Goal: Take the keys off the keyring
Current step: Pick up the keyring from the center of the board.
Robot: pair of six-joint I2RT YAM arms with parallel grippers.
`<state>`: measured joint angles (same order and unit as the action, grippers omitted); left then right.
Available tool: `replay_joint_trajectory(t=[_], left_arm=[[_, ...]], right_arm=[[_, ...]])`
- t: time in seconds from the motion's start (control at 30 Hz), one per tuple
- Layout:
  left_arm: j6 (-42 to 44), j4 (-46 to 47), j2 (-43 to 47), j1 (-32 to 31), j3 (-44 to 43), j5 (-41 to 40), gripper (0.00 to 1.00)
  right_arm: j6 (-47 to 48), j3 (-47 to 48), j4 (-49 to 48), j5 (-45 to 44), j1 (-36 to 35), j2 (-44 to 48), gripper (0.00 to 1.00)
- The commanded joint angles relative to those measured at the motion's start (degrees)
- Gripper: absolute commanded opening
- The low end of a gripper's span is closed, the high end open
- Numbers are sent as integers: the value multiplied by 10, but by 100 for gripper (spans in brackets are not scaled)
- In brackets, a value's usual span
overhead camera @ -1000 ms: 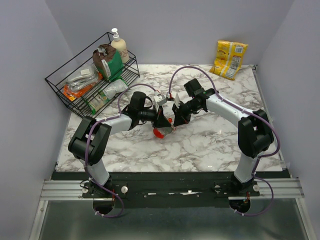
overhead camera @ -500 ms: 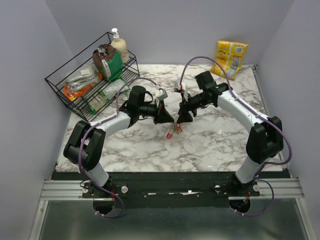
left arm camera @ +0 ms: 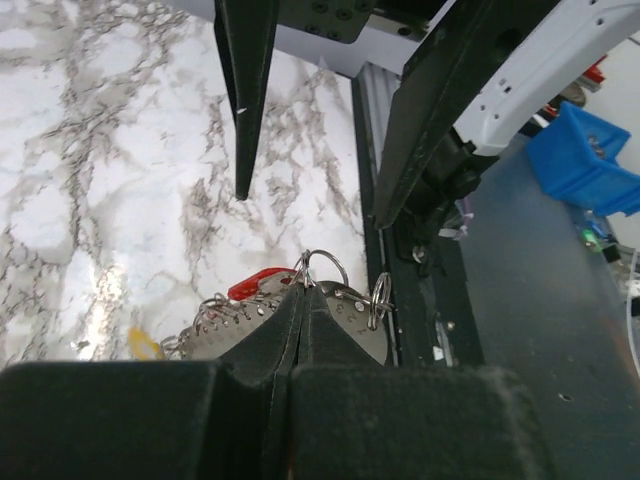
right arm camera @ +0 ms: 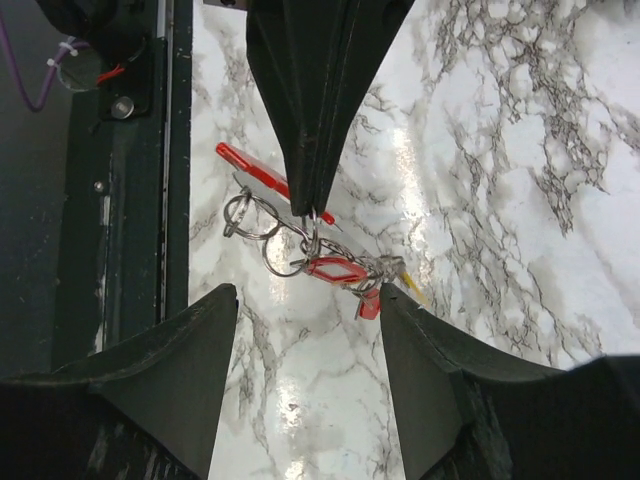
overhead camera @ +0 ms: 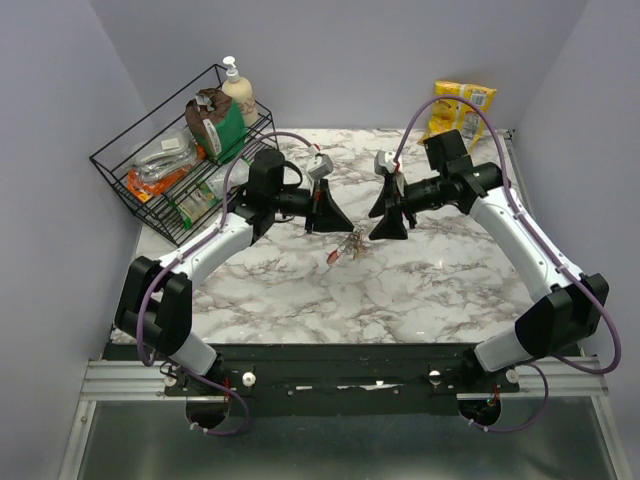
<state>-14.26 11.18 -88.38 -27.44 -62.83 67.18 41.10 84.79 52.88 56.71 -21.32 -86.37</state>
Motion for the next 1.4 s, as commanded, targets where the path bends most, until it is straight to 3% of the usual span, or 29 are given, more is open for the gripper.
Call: replay_joint_trajectory(t=[0.0, 0.17, 0.23, 0.27, 0.3, 0.4, 0.47, 0.57, 0.9, 1.1, 1.23, 1.37], left_arm=[[-61, -1, 18, 1, -40, 67, 0], [-151, 40, 22, 1, -65, 85, 0], [-214, 135, 22, 5, -52, 83, 0], [-302, 180, 22, 5, -43, 78, 0], [-355, 304, 18, 6, -33, 74, 0], [-519, 522, 5, 9, 0, 63, 0], [-553, 553, -7, 9, -5, 57, 0], [-547, 548, -5, 10, -5, 43, 0], [-439, 400, 13, 10, 6, 1, 0], [-430, 389, 15, 9, 11, -5, 0], [-424, 381, 14, 9, 13, -7, 0], [-424, 383, 13, 9, 13, -9, 0]], right_arm=[[13, 7, 12, -4, -1, 27, 67], [-27, -15, -62, -59, -1, 52, 67], [-37, -30, -80, -60, -2, 65, 66], [-46, -35, -94, -55, -2, 68, 66], [-51, -40, -101, -51, -2, 71, 66], [-66, -44, -114, -33, -3, 77, 63], [-64, -43, -107, -2, -3, 82, 61], [-70, -47, -112, 23, -4, 95, 61], [-109, -31, -124, 96, -3, 105, 61], [-152, -43, -169, 97, -5, 102, 61], [-160, -64, -186, 100, -9, 103, 53], [-159, -77, -198, 87, -16, 93, 53]])
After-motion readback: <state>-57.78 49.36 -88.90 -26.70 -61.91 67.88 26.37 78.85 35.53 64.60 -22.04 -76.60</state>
